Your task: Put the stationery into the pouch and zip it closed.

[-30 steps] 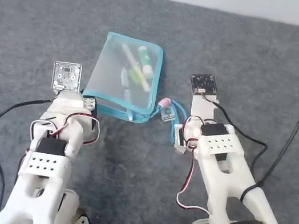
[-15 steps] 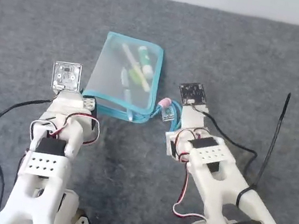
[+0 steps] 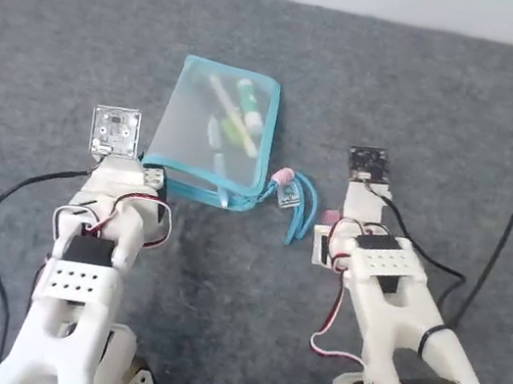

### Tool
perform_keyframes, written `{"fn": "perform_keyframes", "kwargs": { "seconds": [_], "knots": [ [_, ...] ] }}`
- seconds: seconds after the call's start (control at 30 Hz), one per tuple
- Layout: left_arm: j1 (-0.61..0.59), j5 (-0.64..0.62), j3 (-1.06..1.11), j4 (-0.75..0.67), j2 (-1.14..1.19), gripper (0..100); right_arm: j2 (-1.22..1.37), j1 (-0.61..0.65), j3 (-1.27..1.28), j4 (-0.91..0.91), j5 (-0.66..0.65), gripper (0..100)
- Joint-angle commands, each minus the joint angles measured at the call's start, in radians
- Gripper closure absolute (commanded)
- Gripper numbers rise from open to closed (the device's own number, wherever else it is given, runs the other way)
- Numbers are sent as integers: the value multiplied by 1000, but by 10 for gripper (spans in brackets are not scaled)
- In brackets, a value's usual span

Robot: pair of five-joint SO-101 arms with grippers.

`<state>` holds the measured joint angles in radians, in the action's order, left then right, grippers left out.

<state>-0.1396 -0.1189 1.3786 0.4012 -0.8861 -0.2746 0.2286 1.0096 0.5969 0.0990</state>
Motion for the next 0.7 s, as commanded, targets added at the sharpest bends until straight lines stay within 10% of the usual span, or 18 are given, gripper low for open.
{"fn": "perform_keyframes", "kwargs": {
  "seconds": [0.0,0.67],
  "knots": [
    [6,-5,-19,0,-43,987,-5,-54,-8,13,2,833],
    [9,-5,-19,-3,-43,987,-16,-119,-11,7,0,961]
  ]
}}
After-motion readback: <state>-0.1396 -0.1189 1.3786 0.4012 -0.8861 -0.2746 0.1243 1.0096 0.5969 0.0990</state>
